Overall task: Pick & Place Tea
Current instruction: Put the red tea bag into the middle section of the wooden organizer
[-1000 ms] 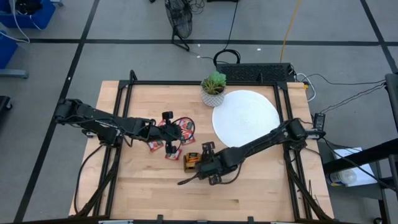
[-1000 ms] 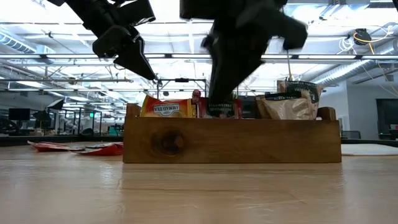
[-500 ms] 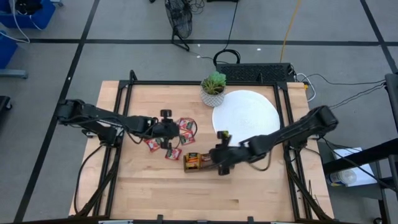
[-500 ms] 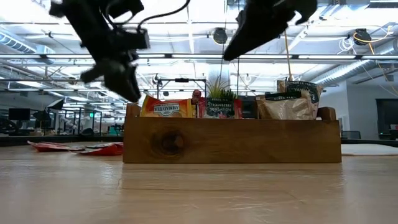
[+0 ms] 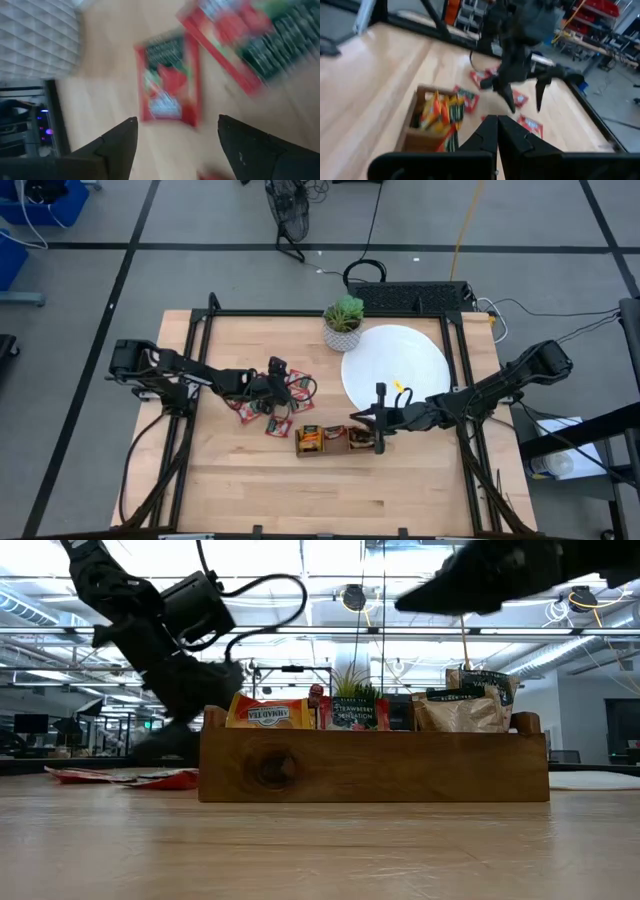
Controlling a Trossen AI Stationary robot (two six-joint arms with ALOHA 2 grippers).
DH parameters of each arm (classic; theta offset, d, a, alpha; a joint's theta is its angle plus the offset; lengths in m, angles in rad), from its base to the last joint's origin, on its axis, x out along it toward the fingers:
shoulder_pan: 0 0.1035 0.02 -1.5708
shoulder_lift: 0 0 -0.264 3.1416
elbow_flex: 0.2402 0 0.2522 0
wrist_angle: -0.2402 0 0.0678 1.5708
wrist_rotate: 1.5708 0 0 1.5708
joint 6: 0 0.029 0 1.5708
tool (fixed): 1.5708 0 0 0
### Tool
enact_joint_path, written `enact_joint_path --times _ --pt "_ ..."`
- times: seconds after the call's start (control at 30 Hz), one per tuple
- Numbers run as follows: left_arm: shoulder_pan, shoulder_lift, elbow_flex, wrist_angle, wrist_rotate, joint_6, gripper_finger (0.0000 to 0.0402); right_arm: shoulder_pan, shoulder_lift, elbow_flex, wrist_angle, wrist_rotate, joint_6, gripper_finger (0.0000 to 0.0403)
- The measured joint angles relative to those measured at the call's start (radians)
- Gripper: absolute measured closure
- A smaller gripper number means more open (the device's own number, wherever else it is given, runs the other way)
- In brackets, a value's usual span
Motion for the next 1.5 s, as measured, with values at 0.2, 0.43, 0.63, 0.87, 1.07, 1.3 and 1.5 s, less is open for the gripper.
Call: enact_joint_path --times 0.2,0.43,0.63,0.87,1.07,1.3,1.5 --pt "0.035 0.111 0.038 0.014 -0.010 0.087 0.0139 0.000 -0.011 -0.019 -0.002 0.025 -0.003 0.0403" --pt "0.074 0.214 0.117 -0.007 -0.027 0.096 0.0158 0.000 -0.006 -0.020 -0.001 0.023 0.000 0.0403" --pt "0.093 0.240 0.145 -0.030 -0.037 0.005 0.0177 0.000 -0.006 -0.020 -0.014 0.022 0.026 0.0403" --pt "0.171 0.082 0.313 -0.385 0.252 -0.353 0.0202 0.000 -0.006 -0.020 -0.027 0.021 0.044 0.0403" --pt "0.347 0.147 0.611 -0.682 0.460 -0.504 0.0213 0.000 -0.005 -0.020 -0.028 0.021 0.049 0.0403" --pt "0.394 0.423 0.872 -0.752 0.488 -0.522 0.0167 0.000 -0.002 -0.035 -0.028 0.021 0.075 0.0403" --pt "0.354 0.597 0.958 -0.777 0.486 -0.450 0.0128 0.000 -0.002 -0.047 -0.033 0.021 0.090 0.0403"
